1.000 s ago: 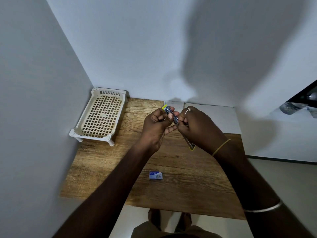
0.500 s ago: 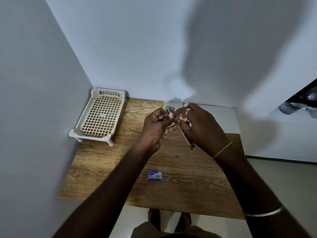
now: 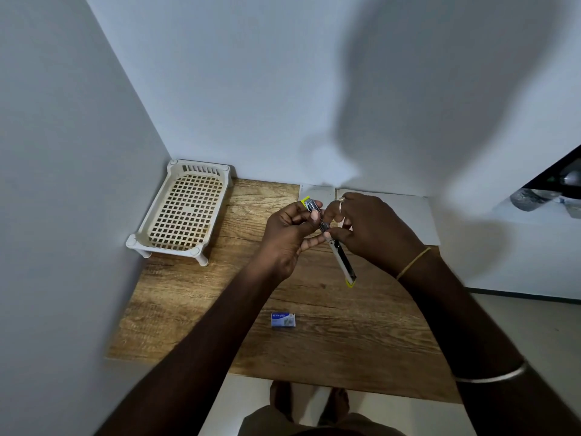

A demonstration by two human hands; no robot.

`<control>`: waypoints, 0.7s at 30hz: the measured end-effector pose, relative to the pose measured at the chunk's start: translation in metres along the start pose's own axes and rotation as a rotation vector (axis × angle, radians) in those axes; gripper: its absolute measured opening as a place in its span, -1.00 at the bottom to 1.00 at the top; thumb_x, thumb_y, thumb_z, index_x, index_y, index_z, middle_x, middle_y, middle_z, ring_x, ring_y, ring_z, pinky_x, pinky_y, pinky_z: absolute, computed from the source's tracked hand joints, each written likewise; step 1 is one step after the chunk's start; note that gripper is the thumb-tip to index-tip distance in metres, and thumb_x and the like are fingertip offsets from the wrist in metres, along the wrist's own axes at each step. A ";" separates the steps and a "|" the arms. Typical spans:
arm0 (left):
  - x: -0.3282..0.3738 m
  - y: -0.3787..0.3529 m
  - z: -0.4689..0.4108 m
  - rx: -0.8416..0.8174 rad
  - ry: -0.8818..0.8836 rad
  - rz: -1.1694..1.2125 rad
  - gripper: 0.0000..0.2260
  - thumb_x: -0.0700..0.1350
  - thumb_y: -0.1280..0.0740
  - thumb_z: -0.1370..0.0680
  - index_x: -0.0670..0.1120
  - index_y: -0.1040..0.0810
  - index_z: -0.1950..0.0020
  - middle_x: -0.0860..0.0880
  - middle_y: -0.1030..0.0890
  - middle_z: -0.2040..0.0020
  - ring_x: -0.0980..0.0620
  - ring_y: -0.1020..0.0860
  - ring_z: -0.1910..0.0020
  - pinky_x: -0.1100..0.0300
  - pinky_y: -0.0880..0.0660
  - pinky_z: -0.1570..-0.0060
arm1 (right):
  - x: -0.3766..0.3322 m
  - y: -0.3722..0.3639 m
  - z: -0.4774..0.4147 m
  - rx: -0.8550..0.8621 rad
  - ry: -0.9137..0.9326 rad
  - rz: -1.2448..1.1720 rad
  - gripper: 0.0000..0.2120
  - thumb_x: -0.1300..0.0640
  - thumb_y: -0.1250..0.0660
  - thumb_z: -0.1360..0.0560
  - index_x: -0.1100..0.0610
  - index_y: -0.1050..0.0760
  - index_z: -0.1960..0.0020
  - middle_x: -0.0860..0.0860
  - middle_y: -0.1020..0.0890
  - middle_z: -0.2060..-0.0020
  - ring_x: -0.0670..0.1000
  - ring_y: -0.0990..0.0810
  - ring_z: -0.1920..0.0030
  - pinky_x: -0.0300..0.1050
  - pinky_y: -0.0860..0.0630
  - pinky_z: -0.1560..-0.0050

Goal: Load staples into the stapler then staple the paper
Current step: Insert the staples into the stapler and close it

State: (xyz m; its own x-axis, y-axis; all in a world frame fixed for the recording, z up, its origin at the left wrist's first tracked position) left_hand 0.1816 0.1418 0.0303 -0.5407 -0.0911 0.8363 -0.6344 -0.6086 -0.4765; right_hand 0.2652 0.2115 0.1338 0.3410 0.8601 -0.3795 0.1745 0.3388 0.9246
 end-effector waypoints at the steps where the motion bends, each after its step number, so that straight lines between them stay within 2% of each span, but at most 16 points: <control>1: -0.001 0.000 0.000 -0.001 0.005 -0.008 -0.91 -0.30 -0.35 -0.61 -0.16 -0.63 -0.06 -0.06 -0.74 0.09 -0.02 -0.71 0.07 0.08 -0.67 0.15 | 0.000 0.000 -0.001 -0.011 0.004 0.011 -0.88 0.06 -0.47 -0.45 0.05 -0.62 0.04 -0.03 -0.54 0.16 0.05 -0.55 0.11 -0.02 -0.48 0.10; 4: -0.004 0.000 0.000 -0.008 0.009 -0.026 -0.89 -0.30 -0.36 -0.61 -0.19 -0.62 -0.11 -0.13 -0.71 0.03 -0.14 -0.70 0.00 0.08 -0.66 0.13 | 0.000 0.000 -0.003 -0.035 0.023 0.033 -0.88 0.05 -0.47 -0.45 0.06 -0.60 0.07 -0.07 -0.49 0.20 -0.01 -0.47 0.15 -0.11 -0.32 0.17; 6: -0.006 -0.001 0.000 -0.017 0.006 -0.031 -0.87 -0.30 -0.36 -0.61 -0.20 -0.62 -0.13 -0.17 -0.70 0.00 -0.19 -0.69 -0.05 0.08 -0.66 0.12 | 0.001 -0.002 -0.003 -0.058 0.030 0.036 -0.89 0.08 -0.47 -0.44 0.09 -0.59 0.11 -0.07 -0.49 0.22 -0.01 -0.47 0.15 -0.13 -0.29 0.19; 11: -0.005 0.000 -0.002 -0.023 0.001 -0.032 -0.88 -0.30 -0.36 -0.60 -0.15 -0.65 -0.08 -0.07 -0.74 0.06 -0.05 -0.73 0.03 0.07 -0.66 0.14 | 0.005 -0.007 0.000 -0.058 0.001 0.008 -0.91 0.10 -0.47 -0.44 0.10 -0.59 0.18 -0.02 -0.61 0.22 0.03 -0.57 0.15 -0.06 -0.45 0.15; 14: -0.005 0.000 -0.003 -0.027 0.002 -0.038 -0.88 -0.30 -0.36 -0.60 -0.14 -0.64 -0.09 -0.03 -0.75 0.08 0.00 -0.73 0.05 0.10 -0.66 0.15 | 0.010 -0.006 0.003 0.004 -0.027 -0.064 -0.93 0.13 -0.47 -0.44 0.08 -0.59 0.16 -0.07 -0.61 0.28 0.03 -0.60 0.19 -0.09 -0.48 0.15; 21: -0.006 -0.001 -0.003 -0.026 0.005 -0.031 -0.89 -0.31 -0.36 -0.60 -0.17 -0.64 -0.08 -0.11 -0.73 0.05 -0.08 -0.72 0.05 0.06 -0.67 0.12 | 0.022 -0.004 0.009 0.074 -0.098 -0.153 -0.87 0.17 -0.49 -0.42 0.02 -0.61 0.06 -0.10 -0.71 0.26 -0.11 -0.63 0.21 -0.15 -0.53 0.10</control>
State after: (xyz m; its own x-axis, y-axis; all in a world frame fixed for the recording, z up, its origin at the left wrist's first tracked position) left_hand 0.1836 0.1454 0.0244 -0.5234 -0.0688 0.8493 -0.6650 -0.5901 -0.4577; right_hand 0.2801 0.2257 0.1213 0.3924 0.7582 -0.5207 0.2976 0.4310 0.8519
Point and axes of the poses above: each hand's wrist, its own z-axis away from the middle knuckle, its own y-axis out of the back of the hand, x = y × z, the point moved 9 cm from there along -z, towards the middle knuckle
